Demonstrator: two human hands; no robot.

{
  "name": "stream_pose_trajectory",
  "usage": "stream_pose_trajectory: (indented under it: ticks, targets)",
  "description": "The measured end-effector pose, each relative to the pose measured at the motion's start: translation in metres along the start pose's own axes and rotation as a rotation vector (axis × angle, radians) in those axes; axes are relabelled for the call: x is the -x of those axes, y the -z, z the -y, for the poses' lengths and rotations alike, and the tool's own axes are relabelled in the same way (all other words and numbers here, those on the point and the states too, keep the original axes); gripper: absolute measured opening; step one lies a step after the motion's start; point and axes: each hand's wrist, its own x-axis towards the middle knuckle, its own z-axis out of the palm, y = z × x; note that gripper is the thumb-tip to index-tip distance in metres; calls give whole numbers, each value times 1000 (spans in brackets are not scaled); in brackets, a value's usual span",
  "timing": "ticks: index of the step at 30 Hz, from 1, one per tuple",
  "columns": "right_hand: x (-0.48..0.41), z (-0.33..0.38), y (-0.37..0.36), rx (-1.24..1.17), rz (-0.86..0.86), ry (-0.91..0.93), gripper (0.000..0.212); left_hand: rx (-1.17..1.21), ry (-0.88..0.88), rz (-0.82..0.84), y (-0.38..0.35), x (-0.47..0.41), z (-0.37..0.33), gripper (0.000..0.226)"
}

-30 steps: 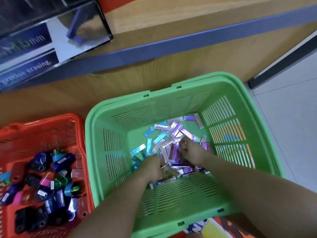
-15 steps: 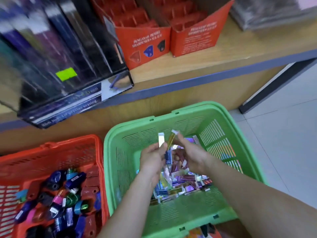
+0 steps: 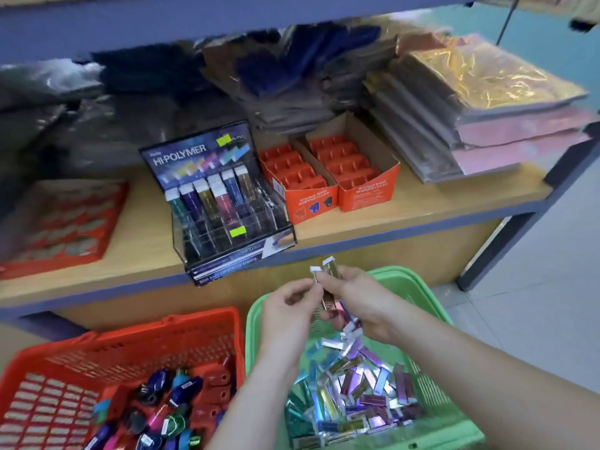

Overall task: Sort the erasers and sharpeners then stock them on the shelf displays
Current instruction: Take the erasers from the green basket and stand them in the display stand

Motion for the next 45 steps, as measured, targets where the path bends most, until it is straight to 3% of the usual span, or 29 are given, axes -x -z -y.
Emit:
stream_pose_trajectory:
  ticks: [3, 7, 11, 14, 19, 22, 25, 29, 36, 45]
  targets:
    - [20, 33, 0, 165, 68, 100, 14, 133, 14, 79, 16, 7, -32, 26]
    - [47, 75, -8, 489, 194, 267, 13, 125, -53, 118, 37, 18, -69, 14]
    - [52, 101, -19, 643, 320, 388, 18, 16, -109, 111, 60, 23, -94, 9]
    - [43, 107, -23, 517, 326, 398, 14, -48, -155, 37, 74, 21, -111, 9]
    - [18, 105, -15, 282, 196, 410, 9, -161, -328, -173, 94, -10, -145, 3]
    - [1, 104, -15, 291, 161, 410, 26, -379, -456, -358, 113, -45, -160, 4]
    - [-10, 103, -24, 336, 174, 390, 45, -630, -525, -435, 129, -73, -166, 1]
    - [-17, 99, -35, 387, 198, 404, 37, -882, -584, -427, 128, -94, -160, 9]
    - [-24, 95, -38, 304, 161, 390, 29, -954, -608, -379, 123, -114, -162, 17]
    - [-26, 102, -32, -152, 236, 110, 19, -1201, -693, -268, 128, -120, -165, 18]
